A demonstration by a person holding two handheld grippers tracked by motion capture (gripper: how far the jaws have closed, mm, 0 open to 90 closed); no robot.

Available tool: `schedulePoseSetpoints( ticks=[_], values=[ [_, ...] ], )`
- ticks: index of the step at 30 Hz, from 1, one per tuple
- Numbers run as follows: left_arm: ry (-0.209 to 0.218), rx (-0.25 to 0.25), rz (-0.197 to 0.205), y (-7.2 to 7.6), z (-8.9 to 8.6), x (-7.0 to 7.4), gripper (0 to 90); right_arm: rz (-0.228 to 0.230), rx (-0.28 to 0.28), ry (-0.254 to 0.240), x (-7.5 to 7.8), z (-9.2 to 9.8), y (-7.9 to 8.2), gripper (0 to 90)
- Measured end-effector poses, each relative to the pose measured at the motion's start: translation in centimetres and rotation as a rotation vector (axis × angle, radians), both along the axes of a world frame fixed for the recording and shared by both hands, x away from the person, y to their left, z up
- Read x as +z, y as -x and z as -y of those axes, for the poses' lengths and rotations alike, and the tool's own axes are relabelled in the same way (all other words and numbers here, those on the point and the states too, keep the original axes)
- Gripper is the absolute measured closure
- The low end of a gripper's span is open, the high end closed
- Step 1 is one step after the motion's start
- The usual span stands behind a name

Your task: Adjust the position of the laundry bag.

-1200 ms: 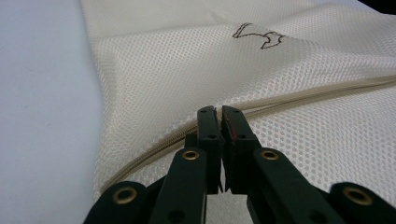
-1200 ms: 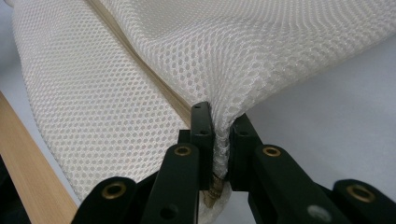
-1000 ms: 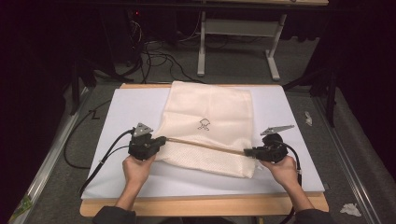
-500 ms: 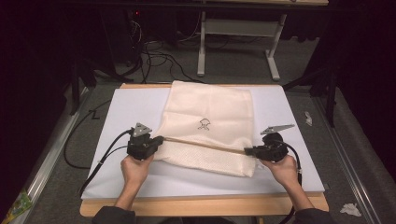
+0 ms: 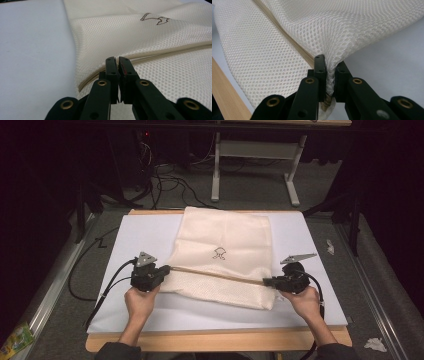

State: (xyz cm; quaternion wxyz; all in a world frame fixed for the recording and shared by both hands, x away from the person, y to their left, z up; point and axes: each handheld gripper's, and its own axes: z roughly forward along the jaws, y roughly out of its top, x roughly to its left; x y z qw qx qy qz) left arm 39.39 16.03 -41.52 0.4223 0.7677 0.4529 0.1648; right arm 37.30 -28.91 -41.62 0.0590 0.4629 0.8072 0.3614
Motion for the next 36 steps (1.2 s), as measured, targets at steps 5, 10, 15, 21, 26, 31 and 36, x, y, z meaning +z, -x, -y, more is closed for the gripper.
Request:
schedulePoseSetpoints(
  ticks=[5, 10, 15, 21, 26, 31, 36],
  values=[
    [-0.003, 0.018, 0.003, 0.2, -0.8, 0.1, 87.2, -0.005, -0.009, 0.004, -0.1, 0.2, -0.1, 85.0],
    [0.000, 0.016, 0.007, 0.7, -1.0, 0.2, 87.2, 0.000, -0.008, 0.006, -0.1, 0.1, -0.2, 85.0],
    [-0.014, 0.018, 0.025, 1.6, -1.2, 0.5, 87.2, 0.001, -0.020, 0.002, -0.1, 0.3, -0.3, 85.0],
    [0.001, 0.029, 0.017, 1.8, -1.8, 0.5, 87.2, 0.004, -0.030, 0.008, -0.2, 0.6, -0.4, 85.0],
    [-0.010, 0.025, 0.012, 2.3, -1.7, 0.4, 87.2, 0.012, -0.043, 0.004, -0.1, 0.7, -0.4, 85.0],
    [0.015, 0.031, 0.004, 2.8, -2.4, 0.1, 87.2, 0.010, -0.068, -0.006, -0.2, 1.2, -0.5, 85.0],
    [0.007, 0.030, 0.003, 3.2, -2.4, 0.0, 87.2, 0.018, -0.073, 0.007, -0.3, 1.1, -0.6, 85.0]
  ],
)
